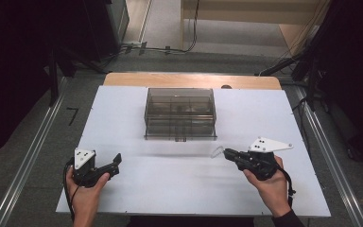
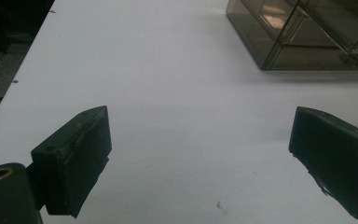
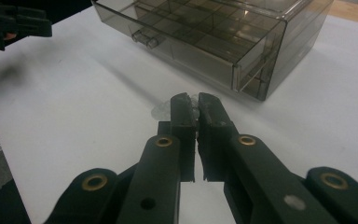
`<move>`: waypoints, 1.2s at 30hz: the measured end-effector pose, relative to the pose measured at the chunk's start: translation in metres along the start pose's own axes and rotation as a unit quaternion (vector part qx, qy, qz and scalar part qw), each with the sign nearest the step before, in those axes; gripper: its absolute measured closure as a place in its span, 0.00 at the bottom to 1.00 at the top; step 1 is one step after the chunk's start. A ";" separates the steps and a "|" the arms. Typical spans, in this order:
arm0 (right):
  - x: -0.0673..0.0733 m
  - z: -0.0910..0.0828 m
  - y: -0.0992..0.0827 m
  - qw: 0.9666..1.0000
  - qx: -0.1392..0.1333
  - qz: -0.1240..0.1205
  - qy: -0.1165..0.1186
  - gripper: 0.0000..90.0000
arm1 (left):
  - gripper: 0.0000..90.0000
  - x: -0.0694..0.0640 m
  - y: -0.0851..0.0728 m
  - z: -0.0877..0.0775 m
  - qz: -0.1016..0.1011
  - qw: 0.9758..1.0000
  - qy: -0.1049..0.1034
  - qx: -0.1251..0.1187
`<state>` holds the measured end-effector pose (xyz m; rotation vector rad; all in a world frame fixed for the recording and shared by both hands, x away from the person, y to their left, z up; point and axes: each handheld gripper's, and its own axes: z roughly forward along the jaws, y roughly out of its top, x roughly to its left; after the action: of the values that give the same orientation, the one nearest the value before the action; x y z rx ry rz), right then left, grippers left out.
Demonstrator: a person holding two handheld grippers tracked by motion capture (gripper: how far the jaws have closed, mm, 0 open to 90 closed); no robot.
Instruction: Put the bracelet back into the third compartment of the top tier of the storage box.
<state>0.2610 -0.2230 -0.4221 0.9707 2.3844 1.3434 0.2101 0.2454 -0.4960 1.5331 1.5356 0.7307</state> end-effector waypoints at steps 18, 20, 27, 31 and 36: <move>0.004 -0.001 0.030 0.999 -0.040 -0.007 0.008 0.93 | 0.06 0.001 0.000 0.000 -0.001 1.000 0.000 0.000; 0.004 0.000 0.034 0.999 -0.046 -0.007 0.009 0.93 | 0.06 0.001 0.000 0.000 -0.001 1.000 0.000 0.000; 0.002 0.003 0.046 0.998 -0.059 -0.006 0.009 0.93 | 0.06 0.002 0.000 -0.001 -0.003 1.000 -0.001 0.000; 0.002 0.008 0.049 0.998 -0.056 -0.004 0.011 0.93 | 0.06 0.002 -0.001 -0.002 -0.004 1.000 0.000 0.001; 0.000 0.020 0.051 0.999 -0.051 0.003 0.010 0.93 | 0.06 0.002 0.000 -0.002 -0.004 1.000 -0.002 0.000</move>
<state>0.2931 -0.1917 -0.3912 0.9427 2.3037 1.4673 0.2086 0.2479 -0.4959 1.5272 1.5388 0.7230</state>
